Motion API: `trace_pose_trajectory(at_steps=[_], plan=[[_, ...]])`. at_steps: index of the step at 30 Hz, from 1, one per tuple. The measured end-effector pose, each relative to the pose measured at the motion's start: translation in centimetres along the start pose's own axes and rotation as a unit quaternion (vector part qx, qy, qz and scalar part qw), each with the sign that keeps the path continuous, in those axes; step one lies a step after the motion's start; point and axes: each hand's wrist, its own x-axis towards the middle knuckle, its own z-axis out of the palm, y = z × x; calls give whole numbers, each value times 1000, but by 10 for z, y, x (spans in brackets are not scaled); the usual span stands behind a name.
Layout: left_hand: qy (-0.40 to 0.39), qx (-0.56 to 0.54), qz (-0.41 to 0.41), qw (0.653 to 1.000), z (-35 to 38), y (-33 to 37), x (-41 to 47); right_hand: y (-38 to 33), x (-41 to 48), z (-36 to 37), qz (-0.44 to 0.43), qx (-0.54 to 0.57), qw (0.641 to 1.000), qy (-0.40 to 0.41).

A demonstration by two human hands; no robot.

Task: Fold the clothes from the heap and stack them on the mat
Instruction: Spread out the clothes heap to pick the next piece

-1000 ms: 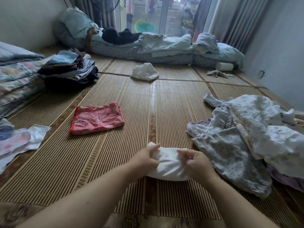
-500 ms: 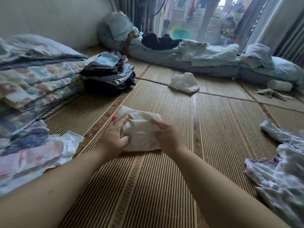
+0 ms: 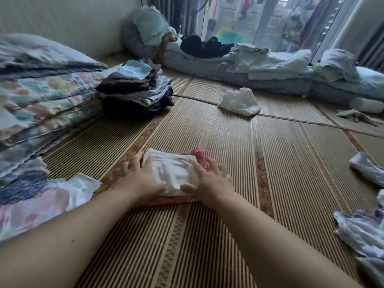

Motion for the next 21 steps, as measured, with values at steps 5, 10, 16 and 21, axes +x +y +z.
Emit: trace_pose_trajectory(at_steps=[5,10,16,21], plan=[[38,29,176,983,11,40,-65,30,-70,-23,-30,16,997,69],[18,70,299,952,38,115,-135,85,-170,-53,0,-3,993,120],[-38,72,383,920,87,222,-203,171,-293,-54,144,30,978,148],[-54,117,457,880,123,289,-229,230,-353,-30,259,73,955,126]])
